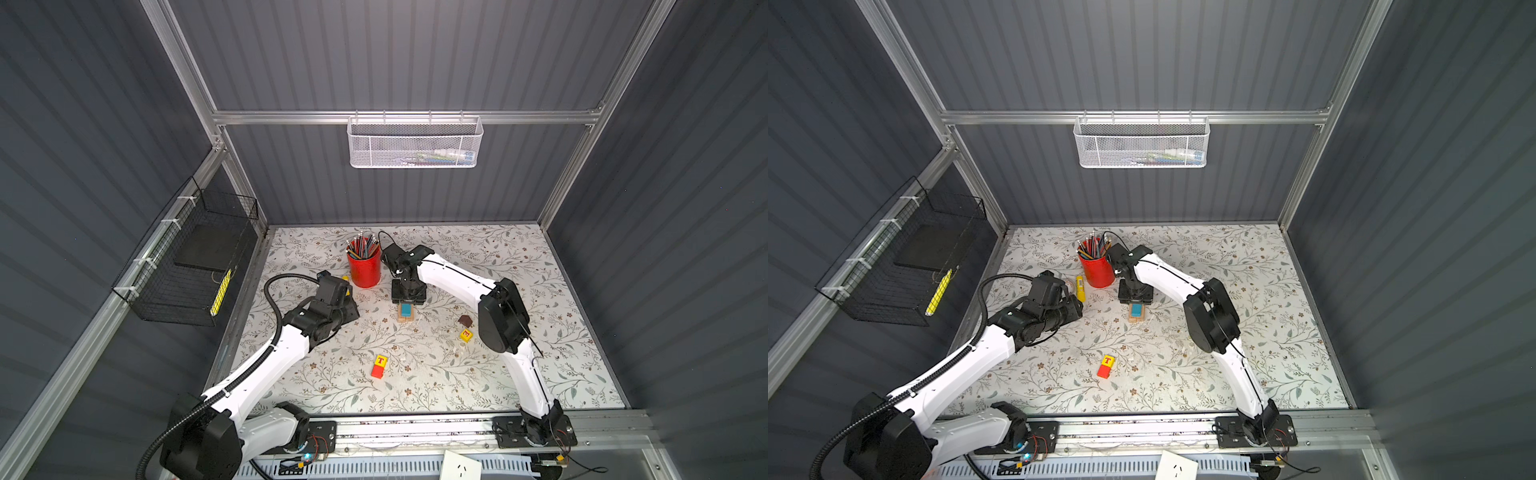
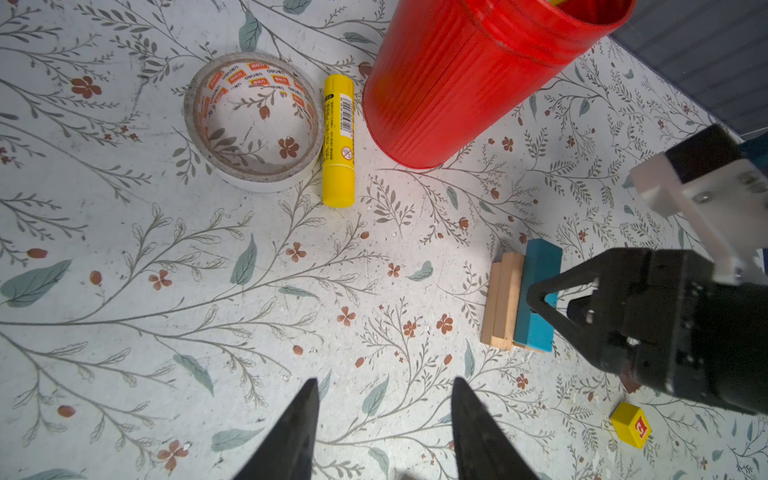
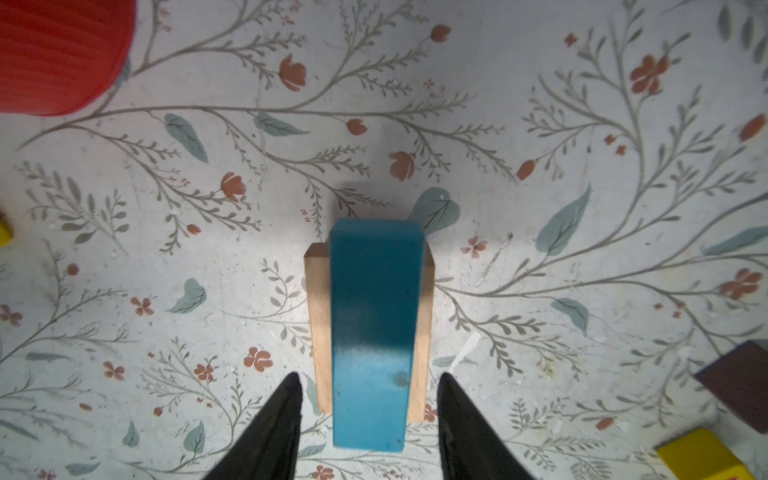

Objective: Build the wood block tower
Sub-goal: 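Open the right gripper and lift it off the teal block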

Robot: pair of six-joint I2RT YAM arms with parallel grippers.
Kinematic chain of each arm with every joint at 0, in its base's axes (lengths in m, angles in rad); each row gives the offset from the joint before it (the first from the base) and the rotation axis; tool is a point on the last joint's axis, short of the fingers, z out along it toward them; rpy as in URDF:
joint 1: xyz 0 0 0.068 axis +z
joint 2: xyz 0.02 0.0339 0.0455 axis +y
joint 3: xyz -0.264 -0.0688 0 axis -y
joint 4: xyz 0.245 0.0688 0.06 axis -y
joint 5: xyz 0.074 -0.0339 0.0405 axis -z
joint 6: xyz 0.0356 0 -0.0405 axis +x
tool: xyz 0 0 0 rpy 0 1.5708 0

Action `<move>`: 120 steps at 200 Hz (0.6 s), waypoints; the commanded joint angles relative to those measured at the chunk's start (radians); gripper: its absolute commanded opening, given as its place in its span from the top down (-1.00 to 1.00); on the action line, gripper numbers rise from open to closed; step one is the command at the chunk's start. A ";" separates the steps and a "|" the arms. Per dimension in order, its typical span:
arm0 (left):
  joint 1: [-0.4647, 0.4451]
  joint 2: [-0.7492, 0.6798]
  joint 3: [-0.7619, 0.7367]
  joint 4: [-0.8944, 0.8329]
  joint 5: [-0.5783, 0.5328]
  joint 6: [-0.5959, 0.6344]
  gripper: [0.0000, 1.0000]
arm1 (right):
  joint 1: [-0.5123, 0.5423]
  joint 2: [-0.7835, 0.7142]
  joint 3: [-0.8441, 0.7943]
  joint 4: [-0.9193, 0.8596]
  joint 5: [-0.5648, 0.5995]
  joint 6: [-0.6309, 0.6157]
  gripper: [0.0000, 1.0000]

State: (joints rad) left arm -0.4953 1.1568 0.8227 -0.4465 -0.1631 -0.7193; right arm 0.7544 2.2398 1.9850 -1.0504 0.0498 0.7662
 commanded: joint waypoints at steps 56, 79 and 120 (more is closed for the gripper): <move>0.003 -0.029 -0.032 0.017 0.100 0.012 -0.15 | 0.001 -0.384 -0.365 0.185 0.030 -0.153 -0.33; -0.006 -0.033 -0.046 0.019 0.136 0.003 -0.18 | -0.004 -0.490 -0.519 0.217 0.046 -0.206 -0.39; -0.108 -0.020 -0.049 0.044 0.109 -0.023 -0.22 | -0.054 -0.665 -0.794 0.303 0.010 -0.218 -0.49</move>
State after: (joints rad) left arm -0.5465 1.1389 0.7811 -0.4202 -0.0578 -0.7197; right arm 0.7387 1.6417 1.2900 -0.7959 0.0704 0.5743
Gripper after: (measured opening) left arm 0.606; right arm 0.735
